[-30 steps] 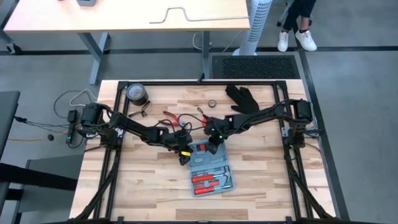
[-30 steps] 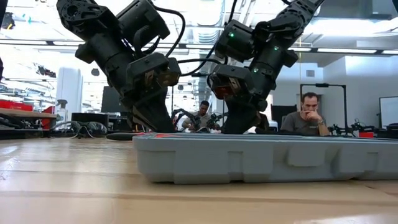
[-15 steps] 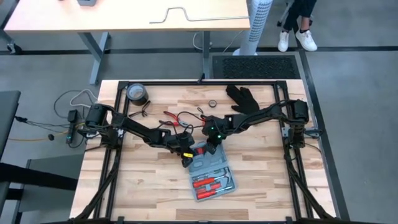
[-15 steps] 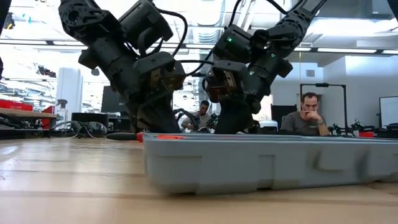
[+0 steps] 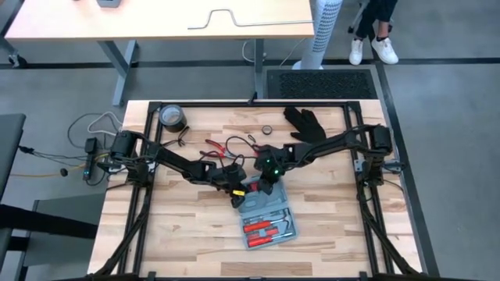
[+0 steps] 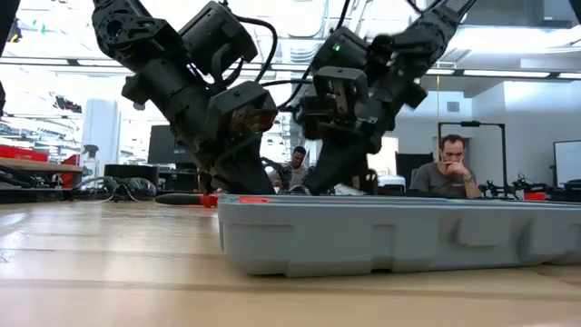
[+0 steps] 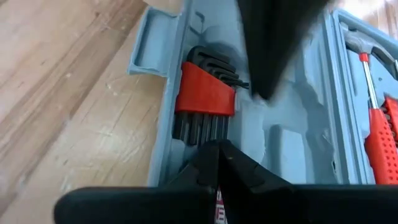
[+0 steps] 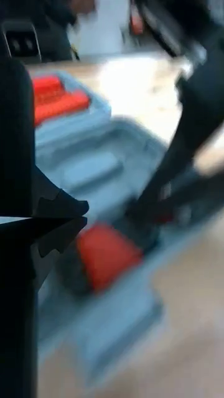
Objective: Prefit tool cases
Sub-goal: Remove the orange hex key set from the gray prefit tool case
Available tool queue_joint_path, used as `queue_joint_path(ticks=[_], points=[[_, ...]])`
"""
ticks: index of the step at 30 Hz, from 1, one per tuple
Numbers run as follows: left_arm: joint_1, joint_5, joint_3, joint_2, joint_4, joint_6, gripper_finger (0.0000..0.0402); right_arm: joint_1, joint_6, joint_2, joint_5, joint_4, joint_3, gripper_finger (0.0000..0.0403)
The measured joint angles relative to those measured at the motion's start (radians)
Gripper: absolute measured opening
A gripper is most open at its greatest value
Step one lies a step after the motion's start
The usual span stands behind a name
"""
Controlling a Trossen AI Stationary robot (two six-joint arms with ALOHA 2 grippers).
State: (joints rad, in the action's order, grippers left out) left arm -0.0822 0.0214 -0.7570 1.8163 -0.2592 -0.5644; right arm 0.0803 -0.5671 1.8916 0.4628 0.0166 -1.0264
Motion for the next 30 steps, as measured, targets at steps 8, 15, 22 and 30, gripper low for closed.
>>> queue_joint_path(ticks=[8, 15, 22, 30], points=[[0.0, -0.001, 0.006, -0.085, 0.043, 0.029, 0.0, -0.002, 0.079, -0.067, -0.201, 0.16, -0.002, 0.0], [0.0, 0.007, 0.004, -0.079, 0.068, 0.029, 0.0, -0.006, 0.102, -0.037, -0.287, 0.156, -0.003, 0.0], [0.013, 0.002, 0.001, -0.062, 0.048, 0.029, 0.0, 0.012, 0.125, -0.037, -0.318, 0.166, -0.003, 0.0], [0.072, -0.054, 0.002, -0.051, 0.001, 0.062, 0.0, 0.021, 0.134, -0.017, -0.32, 0.174, -0.003, 0.0]])
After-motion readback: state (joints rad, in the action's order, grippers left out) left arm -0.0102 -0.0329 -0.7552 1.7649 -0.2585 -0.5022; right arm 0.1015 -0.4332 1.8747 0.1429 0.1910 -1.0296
